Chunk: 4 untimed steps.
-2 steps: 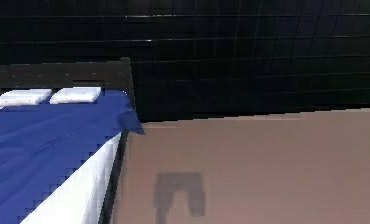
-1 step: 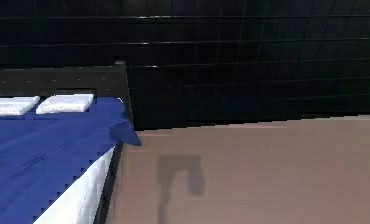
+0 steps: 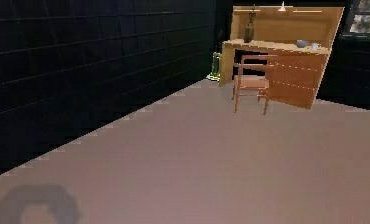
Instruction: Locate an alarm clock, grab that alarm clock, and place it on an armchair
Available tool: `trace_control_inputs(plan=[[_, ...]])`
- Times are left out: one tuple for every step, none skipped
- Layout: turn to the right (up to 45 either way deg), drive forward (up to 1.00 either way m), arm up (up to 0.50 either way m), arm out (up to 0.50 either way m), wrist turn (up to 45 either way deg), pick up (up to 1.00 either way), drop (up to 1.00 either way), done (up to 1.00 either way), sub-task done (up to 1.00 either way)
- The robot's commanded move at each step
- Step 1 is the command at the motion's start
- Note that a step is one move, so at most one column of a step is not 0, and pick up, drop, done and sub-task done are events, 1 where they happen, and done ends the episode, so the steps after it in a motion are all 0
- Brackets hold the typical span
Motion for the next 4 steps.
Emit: trace_control_inputs(plan=[[45.0,0.0,0.0,0.0,0.0,0.0,0.0,0.0,0.0],[0.0,0.05,0.0,0.0,0.0,0.0,0.0,0.0,0.0],[-45.0,0.0,0.0,0.0,0.0,0.0,0.0,0.0,0.0],[-39.0,0.0,0.0,0.0,0.0,0.0,0.0,0.0,0.0]])
